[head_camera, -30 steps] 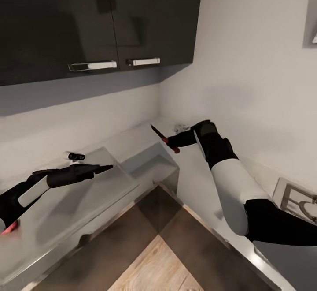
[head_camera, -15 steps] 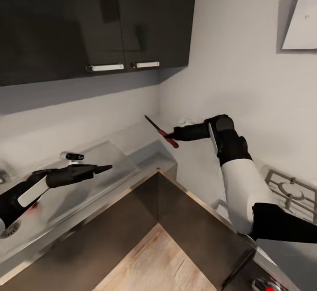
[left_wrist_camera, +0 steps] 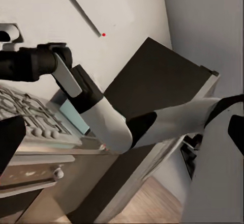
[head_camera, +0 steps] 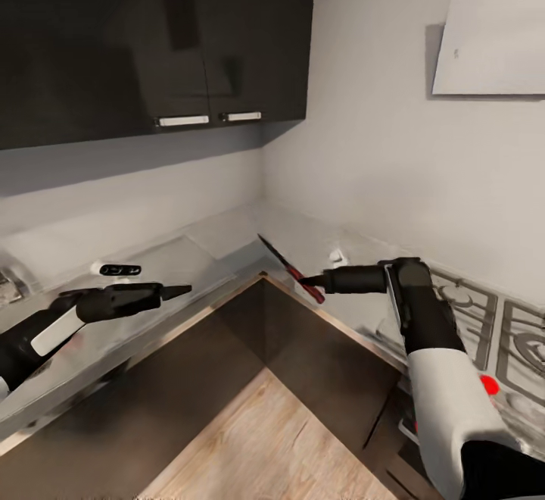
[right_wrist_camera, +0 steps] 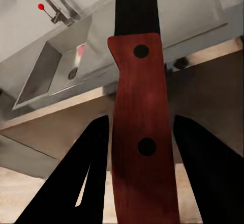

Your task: In the kitchen, take the Vidalia onion out of the sink, dice it on the chopping board with the paring knife, put the diced onion into the bowl on the countertop, then place both the paring knife and the chopping board into the sink.

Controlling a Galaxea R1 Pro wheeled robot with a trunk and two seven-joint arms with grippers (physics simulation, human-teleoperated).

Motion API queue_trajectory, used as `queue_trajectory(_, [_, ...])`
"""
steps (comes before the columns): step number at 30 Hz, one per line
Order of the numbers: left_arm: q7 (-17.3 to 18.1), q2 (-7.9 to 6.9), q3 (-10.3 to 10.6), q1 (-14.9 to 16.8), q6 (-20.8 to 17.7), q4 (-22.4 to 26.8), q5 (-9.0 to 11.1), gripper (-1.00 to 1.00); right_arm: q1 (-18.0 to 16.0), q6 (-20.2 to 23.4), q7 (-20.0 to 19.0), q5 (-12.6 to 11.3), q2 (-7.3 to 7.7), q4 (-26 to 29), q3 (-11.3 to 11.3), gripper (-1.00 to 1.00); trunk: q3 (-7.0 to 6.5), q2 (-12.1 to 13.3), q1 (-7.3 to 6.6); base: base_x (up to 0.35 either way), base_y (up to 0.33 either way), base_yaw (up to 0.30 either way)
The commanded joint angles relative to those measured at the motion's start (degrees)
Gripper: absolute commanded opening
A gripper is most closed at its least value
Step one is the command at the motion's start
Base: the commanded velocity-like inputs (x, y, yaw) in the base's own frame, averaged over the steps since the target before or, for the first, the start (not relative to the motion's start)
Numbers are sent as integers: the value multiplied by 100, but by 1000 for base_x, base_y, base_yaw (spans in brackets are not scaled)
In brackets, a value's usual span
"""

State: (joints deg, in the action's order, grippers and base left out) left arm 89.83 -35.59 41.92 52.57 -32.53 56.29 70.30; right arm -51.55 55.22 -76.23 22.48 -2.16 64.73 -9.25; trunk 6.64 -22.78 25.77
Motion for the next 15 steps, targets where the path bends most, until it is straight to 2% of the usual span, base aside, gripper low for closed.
queue_trajectory(1, [17, -10, 34, 10, -67, 42, 37, 100, 157, -66, -81, 38, -7, 67, -23, -100, 3, -13, 1, -345, 0, -63])
queue_trajectory(5, [17, -43, 43, 11, -64, 133, 10, 100, 752, -565, -103, 38, 7, 233, -34, -100, -35, -13, 1, -345, 0, -25])
queue_trajectory(7, [17, -42, 16, 9, -43, 228, -210, 100, 1099, -881, -110, 40, 11, 433, -43, -100, -54, -13, 1, -345, 0, -5])
queue_trajectory(9, [17, -31, -10, 9, -29, 296, -541, 100, 1389, -1056, -122, 35, 9, 725, -58, -100, -73, -13, 1, -345, 0, -2])
queue_trajectory(10, [17, -29, -15, 9, -25, 320, -622, 100, 1463, -1082, -125, 27, 10, 813, -72, -100, -82, -13, 1, -346, 0, -1])
queue_trajectory(11, [17, -28, -27, 9, 34, 479, -856, 100, 1753, -1153, -128, -98, 14, 1153, -220, -100, -92, -13, 1, -346, 0, -1])
queue_trajectory(15, [17, -55, -26, 9, 307, 767, -991, 100, 1996, -1193, -128, -508, 39, 1496, -480, -100, -130, -13, 1, -346, 0, 1])
